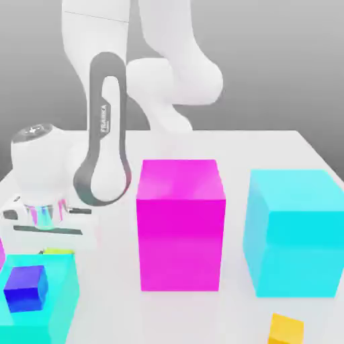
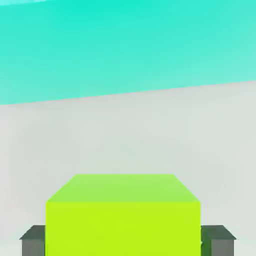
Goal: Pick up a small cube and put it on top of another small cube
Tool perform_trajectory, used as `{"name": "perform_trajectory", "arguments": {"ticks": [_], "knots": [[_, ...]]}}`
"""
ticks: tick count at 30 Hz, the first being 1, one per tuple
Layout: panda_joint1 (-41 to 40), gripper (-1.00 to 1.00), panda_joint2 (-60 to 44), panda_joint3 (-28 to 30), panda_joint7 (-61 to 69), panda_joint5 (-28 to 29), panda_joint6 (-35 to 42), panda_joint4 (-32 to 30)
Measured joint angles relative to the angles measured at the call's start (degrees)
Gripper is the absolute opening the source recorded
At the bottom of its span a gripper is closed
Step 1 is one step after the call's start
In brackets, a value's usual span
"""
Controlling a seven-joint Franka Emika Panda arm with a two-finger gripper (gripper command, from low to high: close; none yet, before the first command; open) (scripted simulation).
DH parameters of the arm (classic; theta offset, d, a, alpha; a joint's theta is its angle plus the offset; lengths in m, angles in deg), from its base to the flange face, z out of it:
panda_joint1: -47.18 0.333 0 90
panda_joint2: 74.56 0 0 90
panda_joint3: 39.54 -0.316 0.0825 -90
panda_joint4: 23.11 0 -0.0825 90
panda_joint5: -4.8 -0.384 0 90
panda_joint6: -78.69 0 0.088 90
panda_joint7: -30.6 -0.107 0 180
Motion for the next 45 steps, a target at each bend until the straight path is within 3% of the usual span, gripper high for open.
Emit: {"name": "perform_trajectory", "arguments": {"ticks": [4,10,15,23,31,36,45], "knots": [[0.53,-1.00,0.53,0.72,-0.61,0.84,0.31,-0.13],[7.90,-1.00,7.26,10.41,-8.38,11.21,4.76,-1.85],[10.11,-1.00,12.62,14.77,-14.86,20.14,8.47,-3.27],[3.72,-1.00,6.65,21.57,-4.41,29.88,16.99,9.73],[2.24,-1.00,1.14,15.41,14.65,31.02,24.94,26.19],[5.59,-1.00,-0.43,6.24,26.18,29.10,28.21,35.31],[19.04,-1.00,0.37,-3.30,18.77,30.21,29.11,31.45]]}}
